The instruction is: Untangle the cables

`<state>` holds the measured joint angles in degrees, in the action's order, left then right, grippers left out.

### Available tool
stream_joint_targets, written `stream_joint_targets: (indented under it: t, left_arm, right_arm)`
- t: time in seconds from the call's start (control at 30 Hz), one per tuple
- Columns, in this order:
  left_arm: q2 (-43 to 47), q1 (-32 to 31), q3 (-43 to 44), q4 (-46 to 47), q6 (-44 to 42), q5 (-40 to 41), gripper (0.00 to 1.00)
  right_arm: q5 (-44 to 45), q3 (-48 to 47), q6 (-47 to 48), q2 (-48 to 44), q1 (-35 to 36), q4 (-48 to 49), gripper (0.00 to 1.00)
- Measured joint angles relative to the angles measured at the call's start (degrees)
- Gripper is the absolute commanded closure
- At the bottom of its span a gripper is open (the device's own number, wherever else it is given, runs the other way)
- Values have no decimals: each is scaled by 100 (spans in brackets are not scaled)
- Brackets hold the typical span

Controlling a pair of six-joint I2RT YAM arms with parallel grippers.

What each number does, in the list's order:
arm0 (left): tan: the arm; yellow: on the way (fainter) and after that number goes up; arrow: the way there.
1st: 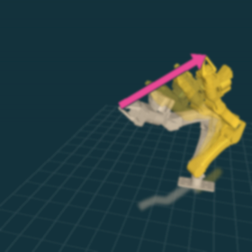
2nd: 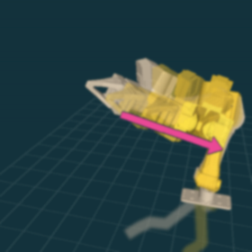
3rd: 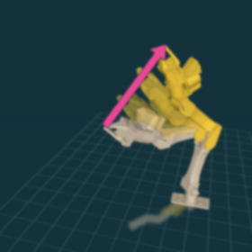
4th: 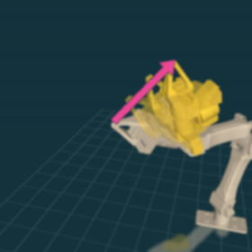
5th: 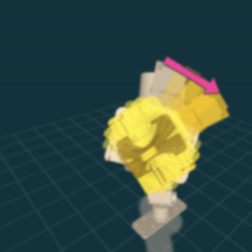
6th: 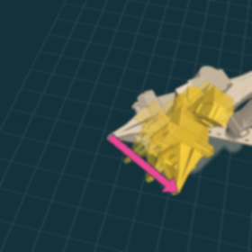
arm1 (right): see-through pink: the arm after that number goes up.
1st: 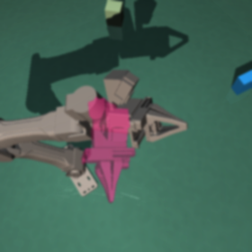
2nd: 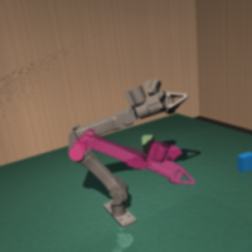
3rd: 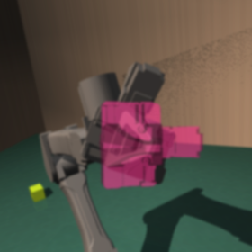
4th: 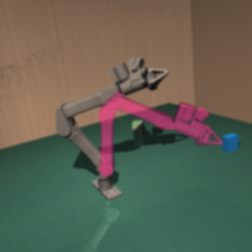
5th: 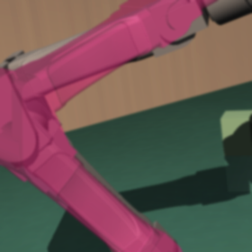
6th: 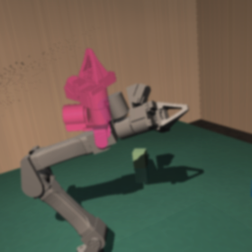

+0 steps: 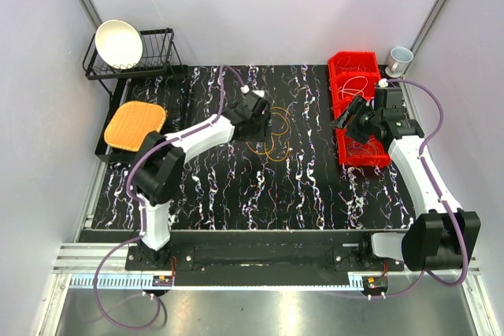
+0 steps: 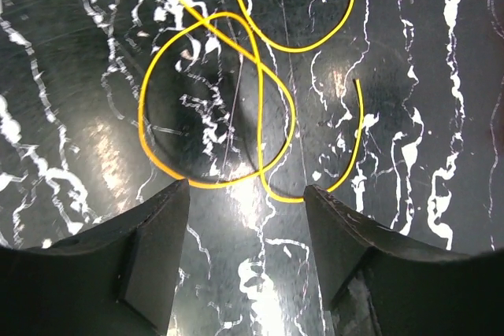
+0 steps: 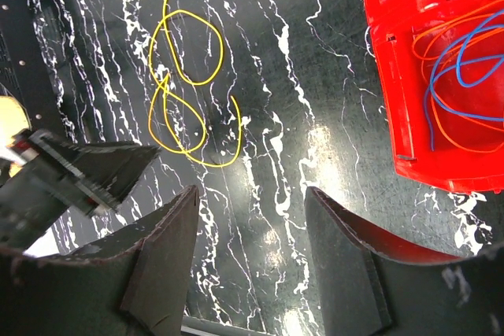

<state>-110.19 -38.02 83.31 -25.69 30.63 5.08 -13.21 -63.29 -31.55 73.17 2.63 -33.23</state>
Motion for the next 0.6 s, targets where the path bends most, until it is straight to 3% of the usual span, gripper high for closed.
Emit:
stream_joint_targets:
  t: [0.23, 0.43, 0.6]
  left_arm:
    - [-450, 0, 192, 42, -50, -195, 50]
    - [-723, 0, 251, 61, -61, -291, 51]
    - [-820, 0, 251, 114, -66, -361, 74]
  right_arm:
    - [-9, 0, -2, -9, 0, 59, 38]
    - [-63, 0, -2, -11, 0, 66, 38]
    - [-105, 4, -2, -13, 0, 68, 38]
